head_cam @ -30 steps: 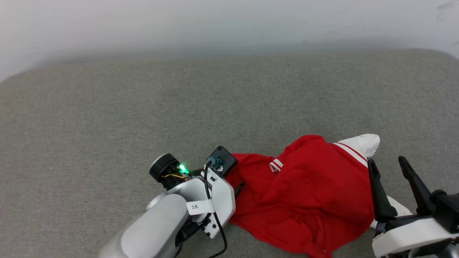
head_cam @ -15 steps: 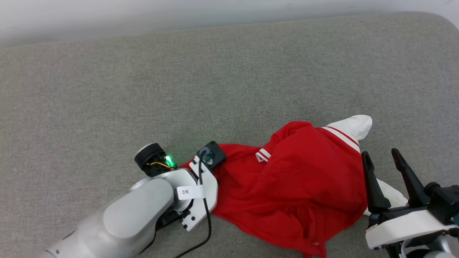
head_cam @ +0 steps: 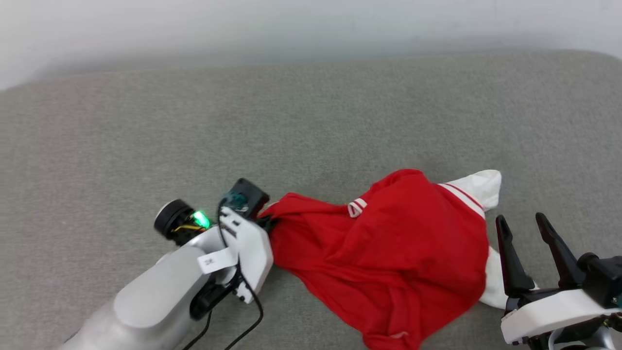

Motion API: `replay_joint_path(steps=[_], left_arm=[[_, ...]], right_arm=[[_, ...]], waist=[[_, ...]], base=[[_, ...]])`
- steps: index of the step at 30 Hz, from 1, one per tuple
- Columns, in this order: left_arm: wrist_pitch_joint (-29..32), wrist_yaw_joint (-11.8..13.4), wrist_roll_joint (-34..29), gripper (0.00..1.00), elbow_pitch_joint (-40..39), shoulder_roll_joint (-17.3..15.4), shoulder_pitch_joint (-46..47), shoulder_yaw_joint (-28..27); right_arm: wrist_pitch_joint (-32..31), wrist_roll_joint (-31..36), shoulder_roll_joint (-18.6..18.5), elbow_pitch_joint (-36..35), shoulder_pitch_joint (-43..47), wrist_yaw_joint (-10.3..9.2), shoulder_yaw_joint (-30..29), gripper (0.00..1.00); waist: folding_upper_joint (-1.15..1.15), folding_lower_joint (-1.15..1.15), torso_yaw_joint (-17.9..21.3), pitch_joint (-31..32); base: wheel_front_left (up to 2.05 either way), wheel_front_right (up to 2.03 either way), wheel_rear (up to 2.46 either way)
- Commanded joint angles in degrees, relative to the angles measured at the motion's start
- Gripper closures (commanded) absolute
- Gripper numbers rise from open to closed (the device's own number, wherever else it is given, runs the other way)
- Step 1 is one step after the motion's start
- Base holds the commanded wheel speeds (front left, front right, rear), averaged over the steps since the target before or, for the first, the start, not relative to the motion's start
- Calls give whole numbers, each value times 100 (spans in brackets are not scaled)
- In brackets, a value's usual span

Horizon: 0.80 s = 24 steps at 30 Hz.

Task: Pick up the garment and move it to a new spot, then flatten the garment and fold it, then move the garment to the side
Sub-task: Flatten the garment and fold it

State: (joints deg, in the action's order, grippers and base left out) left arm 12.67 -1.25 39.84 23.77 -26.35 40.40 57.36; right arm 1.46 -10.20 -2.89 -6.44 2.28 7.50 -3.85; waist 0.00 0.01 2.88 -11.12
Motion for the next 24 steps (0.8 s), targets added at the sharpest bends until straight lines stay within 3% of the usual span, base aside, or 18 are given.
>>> replay_joint_path(steps=[1,14,18,24], left_arm=[[-145,170,106,100,-91,-132,-234,-145],[-653,1492,1372,100,-898,-993,-2646,-1023],[-655,1674,1697,100,-990,-1045,-3366,-1026],[-738,1676,2000,100,-1008,-756,-3968,-930]], right_arm=[[-28,28,3,1,57,-2,-16,0],[-189,72,3,-77,437,-2,-152,0],[-231,63,3,-101,517,-2,-154,0],[-295,100,2,-155,602,-2,-122,0]], waist=[[0,-1,-164,191],[0,-1,-613,737],[0,-1,-671,854],[0,-1,-585,1023]], base=[[0,0,0],[0,0,0],[0,0,0],[0,0,0]])
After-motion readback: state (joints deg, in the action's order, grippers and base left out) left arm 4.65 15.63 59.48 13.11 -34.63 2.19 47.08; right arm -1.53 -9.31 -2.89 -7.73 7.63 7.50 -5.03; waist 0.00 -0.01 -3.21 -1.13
